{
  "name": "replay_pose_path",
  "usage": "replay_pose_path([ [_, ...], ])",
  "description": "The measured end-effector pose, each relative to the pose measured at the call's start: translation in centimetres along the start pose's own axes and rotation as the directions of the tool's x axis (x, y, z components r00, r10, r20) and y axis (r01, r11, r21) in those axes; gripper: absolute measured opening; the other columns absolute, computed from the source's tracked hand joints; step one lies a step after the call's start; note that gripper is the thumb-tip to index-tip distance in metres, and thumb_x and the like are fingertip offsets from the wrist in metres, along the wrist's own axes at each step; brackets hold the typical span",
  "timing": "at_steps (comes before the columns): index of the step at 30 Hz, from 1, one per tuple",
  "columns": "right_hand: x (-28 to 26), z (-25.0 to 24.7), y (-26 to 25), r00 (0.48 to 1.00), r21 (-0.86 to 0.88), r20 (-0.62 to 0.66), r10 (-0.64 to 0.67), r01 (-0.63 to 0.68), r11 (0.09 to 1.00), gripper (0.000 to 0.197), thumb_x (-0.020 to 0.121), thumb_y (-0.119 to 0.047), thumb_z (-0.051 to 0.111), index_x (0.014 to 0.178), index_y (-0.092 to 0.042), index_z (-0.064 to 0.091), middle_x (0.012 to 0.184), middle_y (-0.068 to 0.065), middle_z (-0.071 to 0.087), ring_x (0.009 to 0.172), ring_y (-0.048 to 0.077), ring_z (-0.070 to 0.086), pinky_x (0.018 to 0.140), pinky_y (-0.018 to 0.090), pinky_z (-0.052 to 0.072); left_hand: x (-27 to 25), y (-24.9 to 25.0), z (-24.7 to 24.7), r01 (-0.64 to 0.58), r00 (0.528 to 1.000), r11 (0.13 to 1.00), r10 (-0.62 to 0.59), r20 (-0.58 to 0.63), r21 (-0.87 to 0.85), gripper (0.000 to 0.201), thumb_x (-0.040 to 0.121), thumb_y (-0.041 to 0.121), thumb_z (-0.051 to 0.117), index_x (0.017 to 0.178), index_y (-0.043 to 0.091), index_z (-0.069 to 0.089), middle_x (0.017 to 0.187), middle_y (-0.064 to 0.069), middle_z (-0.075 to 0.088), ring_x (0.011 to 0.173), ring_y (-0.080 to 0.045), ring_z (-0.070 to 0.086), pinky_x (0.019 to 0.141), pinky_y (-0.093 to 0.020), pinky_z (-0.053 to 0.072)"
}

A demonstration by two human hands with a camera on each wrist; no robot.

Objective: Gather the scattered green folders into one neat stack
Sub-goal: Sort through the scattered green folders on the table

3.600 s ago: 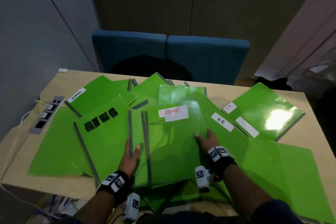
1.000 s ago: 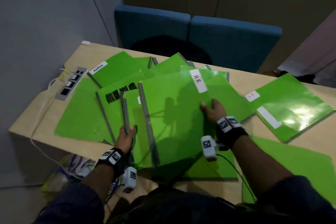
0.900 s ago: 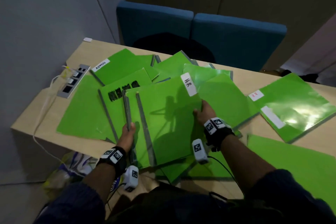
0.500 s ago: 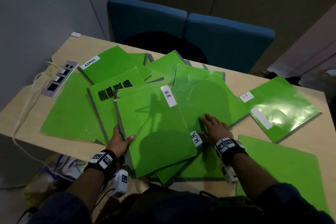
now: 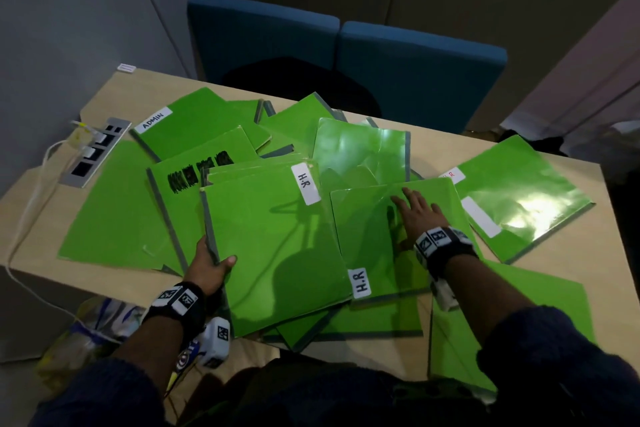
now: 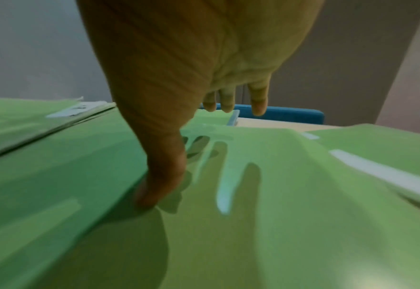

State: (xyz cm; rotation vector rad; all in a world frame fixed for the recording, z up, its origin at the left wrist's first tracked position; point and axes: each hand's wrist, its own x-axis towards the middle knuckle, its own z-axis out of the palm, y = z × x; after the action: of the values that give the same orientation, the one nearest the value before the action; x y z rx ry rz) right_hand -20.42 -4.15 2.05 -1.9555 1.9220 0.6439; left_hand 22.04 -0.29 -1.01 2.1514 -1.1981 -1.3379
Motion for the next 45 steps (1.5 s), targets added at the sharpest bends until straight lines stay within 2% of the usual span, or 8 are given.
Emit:
replay_pose_path([
  [5, 1.3, 0.5, 1.8, 0.982, -0.038, 0.179, -0.066, 0.074, 0.997, 0.137, 0.068, -0.031, 0.087, 0.154, -0.029, -0.020, 0.162, 0.007, -0.025, 0.151, 0.031, -0.007, 0.118, 0.058, 0.017, 0.0, 0.3, 0.1, 0.006, 1.000, 1.000, -0.006, -0.025, 0.008, 0.080, 0.091, 0.016, 0.064, 0.152, 0.010, 0.013, 0.154, -0.016, 0.032, 0.137, -0.035, 0.036, 0.110, -0.046, 0.032],
  [8, 1.5, 1.0, 2.0, 0.990, 0.062, 0.140, -0.031, 0.023, 0.998, 0.139, 0.066, -0.054, 0.081, 0.152, -0.029, -0.025, 0.166, 0.010, 0.000, 0.149, 0.035, 0.017, 0.113, 0.056, 0.033, 0.3, 0.3, 0.0, 0.027, 0.999, 0.999, -0.025, -0.027, 0.042, 0.083, 0.089, 0.020, 0.067, 0.152, 0.012, 0.013, 0.153, -0.016, 0.032, 0.136, -0.036, 0.037, 0.110, -0.048, 0.034],
  [11, 2.1, 0.5, 2.4, 1.000, 0.099, -0.011, 0.007, -0.005, 0.995, 0.131, 0.069, -0.056, 0.078, 0.155, -0.028, -0.016, 0.154, 0.017, 0.032, 0.137, 0.037, 0.040, 0.109, 0.052, 0.039, 0.6, 0.3, -0.2, 0.026, 0.999, 0.998, -0.024, -0.038, 0.064, 0.081, 0.088, 0.022, 0.068, 0.151, 0.013, 0.017, 0.151, -0.015, 0.036, 0.133, -0.037, 0.041, 0.108, -0.049, 0.036],
  [16, 1.9, 0.7, 4.0, 0.995, 0.158, 0.036, 0.088, -0.093, 0.983, 0.134, 0.066, -0.059, 0.080, 0.157, -0.019, -0.011, 0.163, 0.016, 0.015, 0.149, 0.035, 0.020, 0.120, 0.054, 0.009, 0.8, 0.2, 0.1, 0.034, 0.998, 0.997, -0.030, -0.058, 0.073, 0.079, 0.089, 0.019, 0.067, 0.150, 0.013, 0.018, 0.150, -0.016, 0.038, 0.132, -0.038, 0.041, 0.108, -0.050, 0.036],
  [22, -0.7, -0.7, 7.2, 0.995, 0.240, -0.094, 0.019, 0.004, 0.971, 0.107, 0.052, -0.067, 0.083, 0.145, -0.034, 0.039, 0.135, 0.005, 0.048, 0.126, 0.032, 0.047, 0.111, 0.048, 0.032, 1.3, -0.2, 0.4, 0.045, 0.996, 0.993, -0.037, -0.078, 0.109, 0.076, 0.089, 0.018, 0.067, 0.149, 0.011, 0.021, 0.144, -0.020, 0.042, 0.127, -0.042, 0.044, 0.105, -0.052, 0.038],
  [31, -8.5, 3.7, 16.3, 0.970, 0.086, 0.158, 0.182, -0.197, 0.977, 0.112, 0.055, -0.068, 0.082, 0.151, -0.037, 0.032, 0.135, 0.001, 0.053, 0.127, 0.026, 0.052, 0.104, 0.042, 0.043, 1.5, -0.4, 0.6, 0.063, 0.992, 0.997, -0.057, -0.110, 0.051, 0.069, 0.088, 0.015, 0.068, 0.144, 0.016, 0.028, 0.133, -0.022, 0.049, 0.117, -0.043, 0.050, 0.100, -0.057, 0.041],
  [36, -11.1, 9.4, 16.9, 0.966, 0.203, 0.096, 0.241, -0.256, 0.945, 0.106, 0.060, -0.051, 0.086, 0.149, -0.025, 0.034, 0.148, 0.007, 0.038, 0.134, 0.030, 0.040, 0.106, 0.045, 0.040, 1.5, -0.4, 0.4, 0.046, 0.992, 0.994, -0.034, -0.118, 0.100, 0.065, 0.086, 0.019, 0.070, 0.139, 0.016, 0.032, 0.126, -0.021, 0.054, 0.109, -0.043, 0.055, 0.097, -0.058, 0.045],
  [45, -11.3, 8.2, 16.7, 0.934, 0.258, 0.246, 0.260, -0.322, 0.911, 0.117, 0.055, -0.050, 0.091, 0.149, -0.021, 0.029, 0.135, 0.013, 0.057, 0.125, 0.036, 0.053, 0.102, 0.043, 0.045, 1.1, 0.0, 0.7, 0.051, 0.990, 0.993, -0.036, -0.137, 0.106, 0.067, 0.089, 0.017, 0.067, 0.144, 0.011, 0.029, 0.138, -0.021, 0.048, 0.119, -0.044, 0.050, 0.101, -0.050, 0.042],
])
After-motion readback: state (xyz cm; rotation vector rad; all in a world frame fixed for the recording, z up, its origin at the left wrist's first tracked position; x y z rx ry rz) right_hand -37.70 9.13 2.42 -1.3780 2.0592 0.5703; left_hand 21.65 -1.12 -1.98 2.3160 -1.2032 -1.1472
